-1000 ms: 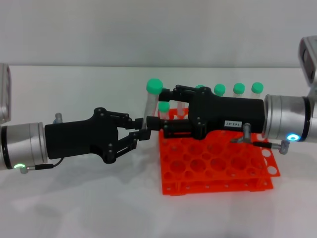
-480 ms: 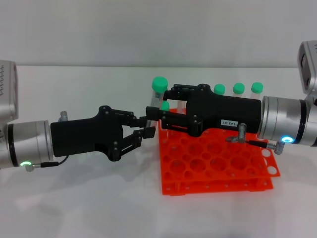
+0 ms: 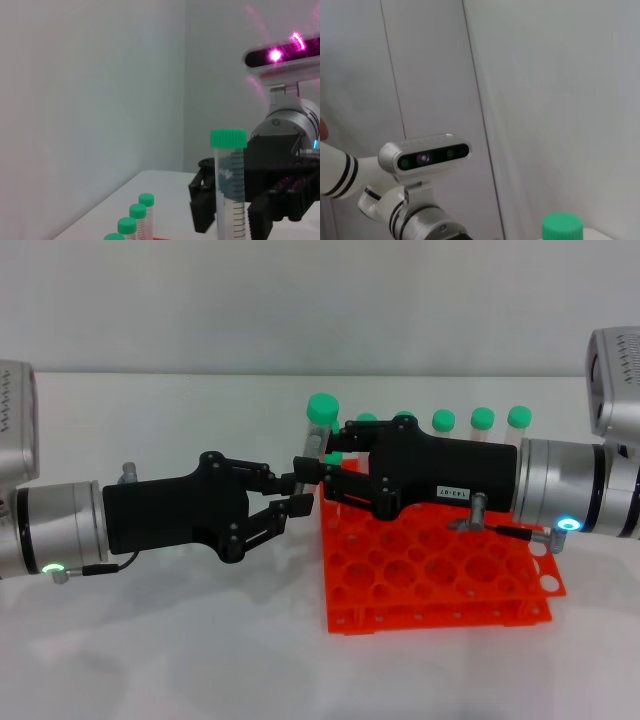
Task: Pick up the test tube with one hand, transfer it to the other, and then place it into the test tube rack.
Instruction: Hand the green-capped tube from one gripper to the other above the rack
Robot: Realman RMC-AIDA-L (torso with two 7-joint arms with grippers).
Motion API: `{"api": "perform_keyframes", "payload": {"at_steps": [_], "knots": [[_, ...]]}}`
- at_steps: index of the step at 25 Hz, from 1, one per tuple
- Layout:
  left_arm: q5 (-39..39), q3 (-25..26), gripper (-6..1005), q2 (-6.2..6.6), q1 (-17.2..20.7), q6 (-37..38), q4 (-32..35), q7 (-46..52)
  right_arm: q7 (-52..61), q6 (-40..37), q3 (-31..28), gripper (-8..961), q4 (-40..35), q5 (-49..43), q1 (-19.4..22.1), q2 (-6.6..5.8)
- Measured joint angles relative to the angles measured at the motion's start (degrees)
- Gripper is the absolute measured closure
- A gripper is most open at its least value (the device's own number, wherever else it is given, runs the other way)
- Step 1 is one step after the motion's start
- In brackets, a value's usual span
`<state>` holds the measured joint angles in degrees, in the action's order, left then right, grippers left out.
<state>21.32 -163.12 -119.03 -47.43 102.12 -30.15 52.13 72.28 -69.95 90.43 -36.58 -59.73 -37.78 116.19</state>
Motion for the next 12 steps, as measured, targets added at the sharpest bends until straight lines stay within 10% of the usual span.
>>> {"api": "perform_keyframes", "payload": {"at_steps": [12], "knots": [[0.03,0.01,809,-0.04,-0.18,-0.39,0.01,-0.04,-2.29,-0.06,0.39,723,0.19,1.78,0.58,-0.09]]}}
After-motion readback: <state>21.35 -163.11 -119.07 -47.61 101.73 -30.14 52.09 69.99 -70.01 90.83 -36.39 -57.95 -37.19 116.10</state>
